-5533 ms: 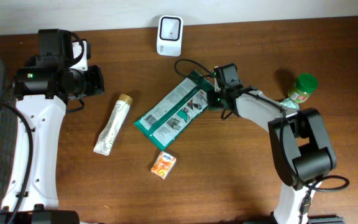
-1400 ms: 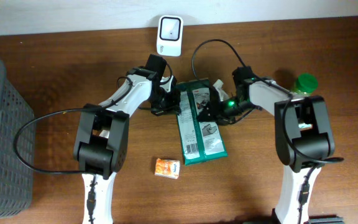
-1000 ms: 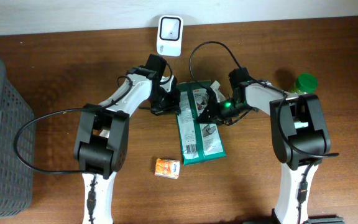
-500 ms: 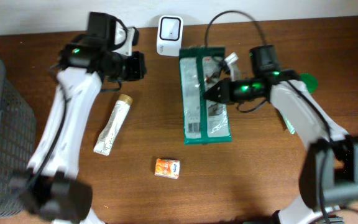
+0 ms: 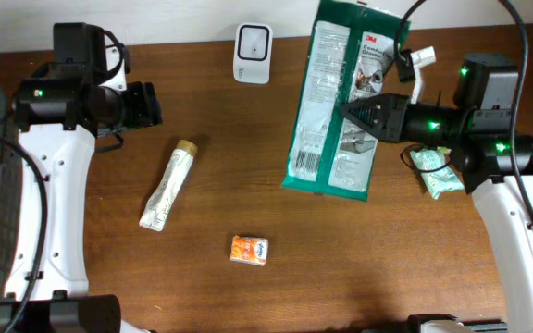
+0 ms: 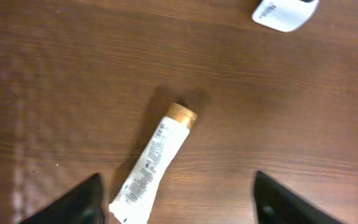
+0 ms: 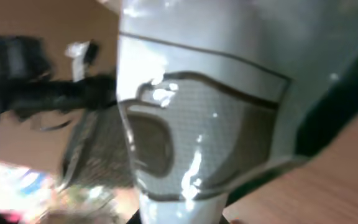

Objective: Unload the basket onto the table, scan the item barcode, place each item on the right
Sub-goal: 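Lift the glove pack with the right gripper up to the scanner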

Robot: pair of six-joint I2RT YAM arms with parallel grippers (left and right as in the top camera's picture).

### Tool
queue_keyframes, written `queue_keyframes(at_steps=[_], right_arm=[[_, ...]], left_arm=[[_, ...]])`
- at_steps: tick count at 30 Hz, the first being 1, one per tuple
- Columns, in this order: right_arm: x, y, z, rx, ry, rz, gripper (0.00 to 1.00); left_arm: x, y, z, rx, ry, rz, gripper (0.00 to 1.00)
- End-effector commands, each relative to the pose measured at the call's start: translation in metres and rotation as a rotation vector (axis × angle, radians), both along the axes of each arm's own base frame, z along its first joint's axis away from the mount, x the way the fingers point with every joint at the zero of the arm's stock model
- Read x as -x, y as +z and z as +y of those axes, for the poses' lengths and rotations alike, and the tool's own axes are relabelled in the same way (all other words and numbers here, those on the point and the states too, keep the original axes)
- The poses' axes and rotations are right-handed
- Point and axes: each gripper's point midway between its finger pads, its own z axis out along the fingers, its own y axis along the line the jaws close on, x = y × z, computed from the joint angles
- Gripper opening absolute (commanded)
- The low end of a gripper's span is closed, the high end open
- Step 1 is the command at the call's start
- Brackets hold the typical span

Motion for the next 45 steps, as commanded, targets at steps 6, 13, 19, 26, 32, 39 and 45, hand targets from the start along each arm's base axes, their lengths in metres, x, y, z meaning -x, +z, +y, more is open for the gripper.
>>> queue_keyframes(at_steps=[6, 13, 19, 26, 32, 39, 45], right_arm=[[-0.089, -0.019, 0.007, 0.513, -0.353, -0.368, 0.04], [-0.163, -0.018, 0.068, 0.832, -0.349, -0.933, 0.04], [-0.206, -0.045, 0.092, 0.960, -0.394, -1.278, 0.04], [-0.240, -0.099, 0.118, 1.008, -0.397, -1.462, 0.04], [-0.279, -0.113, 0.162, 1.022, -0.236, -1.536, 0.04], [-0.279, -0.130, 0.175, 1.217, -0.057, -1.647, 0.04], [-0.273, -0.135, 0.186, 1.184, -0.005, -1.663, 0.04]], left_arm=[[0.000, 0.002, 0.057, -0.210, 0.150, -0.002, 0.99], [0.001, 0.002, 0.058, -0.208, 0.152, -0.001, 0.99], [0.001, 0.002, 0.058, -0.208, 0.152, -0.001, 0.99], [0.001, 0.002, 0.058, -0.208, 0.152, -0.001, 0.99], [0.001, 0.002, 0.058, -0.208, 0.152, -0.001, 0.99], [0.001, 0.002, 0.058, -0.208, 0.152, -0.001, 0.99], [0.001, 0.002, 0.058, -0.208, 0.152, -0.001, 0.99]])
